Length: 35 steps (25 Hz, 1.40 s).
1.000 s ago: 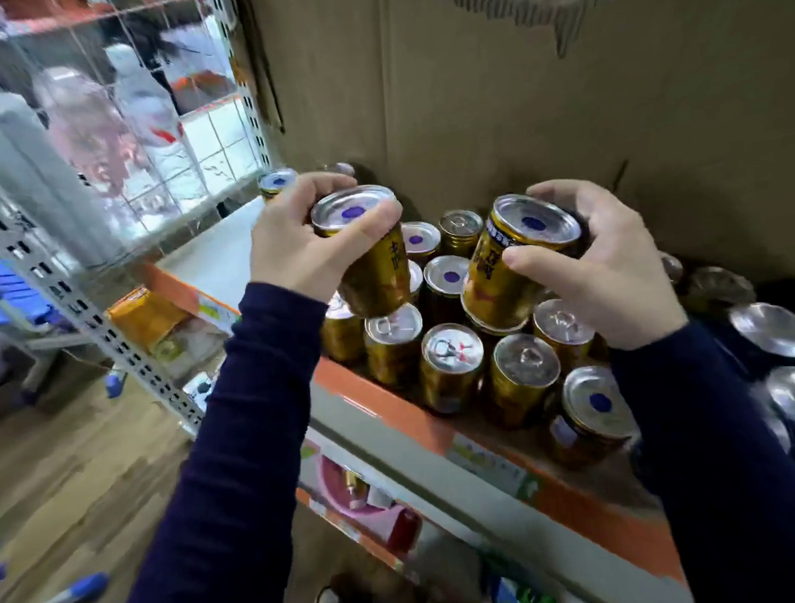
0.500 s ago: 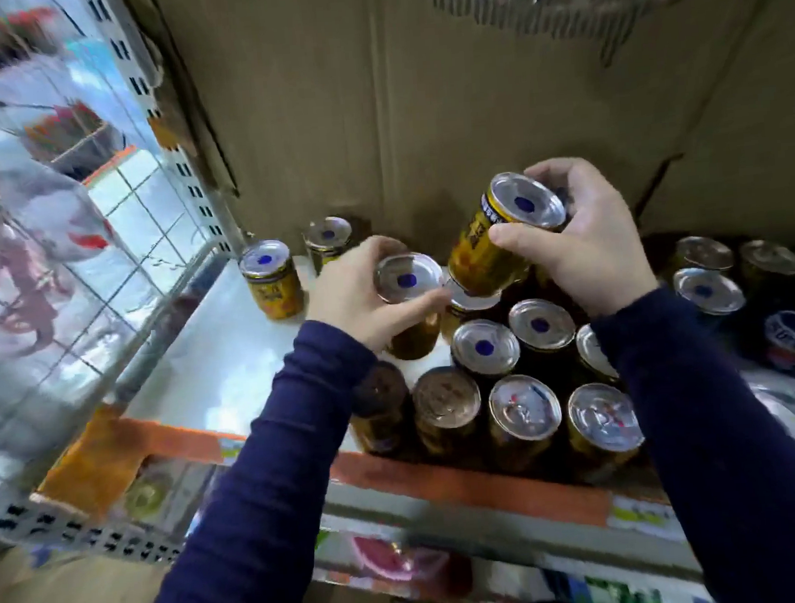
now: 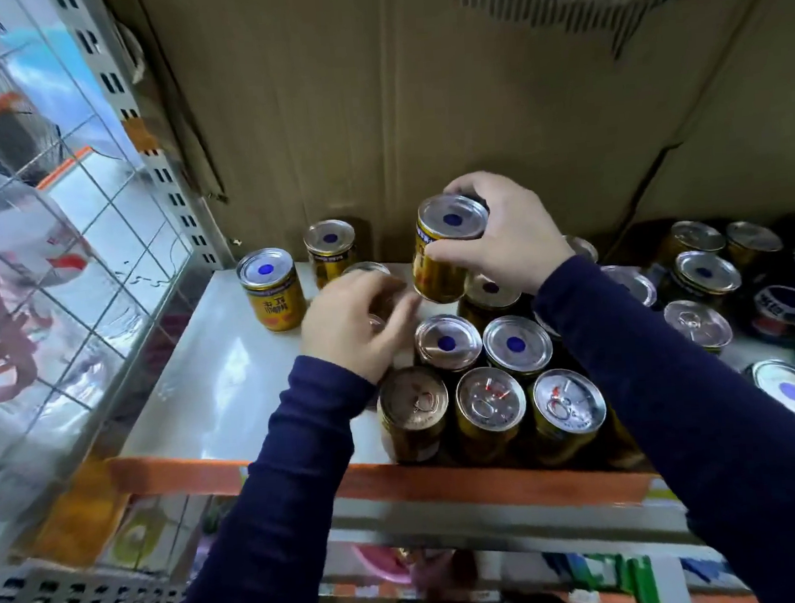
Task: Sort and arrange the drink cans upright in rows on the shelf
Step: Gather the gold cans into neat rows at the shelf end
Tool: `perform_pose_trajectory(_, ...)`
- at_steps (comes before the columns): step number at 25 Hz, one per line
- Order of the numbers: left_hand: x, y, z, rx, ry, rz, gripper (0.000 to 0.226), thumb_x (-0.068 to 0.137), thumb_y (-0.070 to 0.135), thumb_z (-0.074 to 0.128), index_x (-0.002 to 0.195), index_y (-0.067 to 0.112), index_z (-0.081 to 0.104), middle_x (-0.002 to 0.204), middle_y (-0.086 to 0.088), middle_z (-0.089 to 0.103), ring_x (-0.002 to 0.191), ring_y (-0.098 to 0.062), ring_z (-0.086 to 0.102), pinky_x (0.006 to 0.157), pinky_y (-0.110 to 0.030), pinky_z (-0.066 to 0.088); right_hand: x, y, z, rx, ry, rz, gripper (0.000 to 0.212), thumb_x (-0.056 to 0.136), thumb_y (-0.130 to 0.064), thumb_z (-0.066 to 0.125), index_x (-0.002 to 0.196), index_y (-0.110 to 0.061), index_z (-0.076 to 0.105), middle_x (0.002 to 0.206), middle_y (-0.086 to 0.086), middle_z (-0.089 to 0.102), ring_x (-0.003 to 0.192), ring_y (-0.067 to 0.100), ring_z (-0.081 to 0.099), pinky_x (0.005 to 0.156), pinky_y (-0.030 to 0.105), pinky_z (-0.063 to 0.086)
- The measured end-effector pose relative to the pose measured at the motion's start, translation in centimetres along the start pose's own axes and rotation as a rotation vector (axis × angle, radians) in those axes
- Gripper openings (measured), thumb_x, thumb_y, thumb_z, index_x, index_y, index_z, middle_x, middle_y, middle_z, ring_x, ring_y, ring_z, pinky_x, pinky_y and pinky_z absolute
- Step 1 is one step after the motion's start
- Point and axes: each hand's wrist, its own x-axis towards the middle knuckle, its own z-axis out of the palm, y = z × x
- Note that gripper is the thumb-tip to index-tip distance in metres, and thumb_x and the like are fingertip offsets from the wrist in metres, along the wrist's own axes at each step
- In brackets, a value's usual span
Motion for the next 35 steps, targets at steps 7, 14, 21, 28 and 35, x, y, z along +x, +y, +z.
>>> perform_pose_trajectory(7,-1.0,-2.1,-0.7,-0.058,0.106,-0.185,0.035,0.089,0.03,0.06,0.119,0.011,0.059,0.117,-0.006,0.058,0.11,-0.017,0.052,0.089,-0.017,0.033,0.5,0.8,3.2,-0.342,-0.237,-0.012,0.059,0.07,-0.05,0.074,0.115,-0.015,0.058,0.109,0.002,0.059,0.096,0.019,0.056,0.08,0.032,0.048)
perform_pose_trajectory(14,0.1,-0.1,0.0,-0.087,0.05,-0.091,0.036,0.089,0.031,0.059,0.119,0.012,0.058,0.116,-0.005,0.06,0.108,-0.012,0.053,0.088,-0.015,0.035,-1.8,1.5,2.2,-0.383,-0.408,-0.02,0.052,0.091,-0.049,0.05,0.119,-0.006,0.059,0.117,0.011,0.061,0.107,0.026,0.056,0.093,0.042,0.044)
perform_pose_trajectory(21,2.1,7.9,3.6,-0.128,-0.085,0.106,0.035,0.089,0.03,0.059,0.119,0.013,0.059,0.116,-0.002,0.06,0.107,-0.015,0.055,0.088,-0.024,0.042,-8.6,5.3,-6.4,-0.154,-0.096,0.086,0.037,0.088,-0.034,0.063,0.122,-0.02,0.063,0.119,-0.005,0.063,0.11,0.007,0.055,0.094,0.022,0.042)
perform_pose_trajectory(28,1.8,18.1,11.6,-0.209,-0.185,0.18,0.036,0.087,0.037,0.056,0.117,0.017,0.06,0.112,0.002,0.061,0.101,-0.011,0.055,0.086,-0.025,0.046,-16.3,12.7,-16.7,-0.017,0.238,0.166,0.02,0.087,-0.021,0.066,0.105,-0.027,0.067,0.095,-0.02,0.065,0.091,-0.006,0.061,0.077,0.006,0.044)
perform_pose_trajectory(35,0.6,28.4,19.4,-0.211,-0.23,0.163,0.043,0.084,0.041,0.055,0.117,0.014,0.061,0.115,-0.003,0.062,0.106,-0.017,0.057,0.089,-0.019,0.038,-18.5,21.3,-26.3,-0.13,0.235,0.144,0.02,0.085,-0.02,0.067,0.105,-0.021,0.07,0.097,-0.009,0.067,0.089,0.003,0.062,0.084,0.018,0.048)
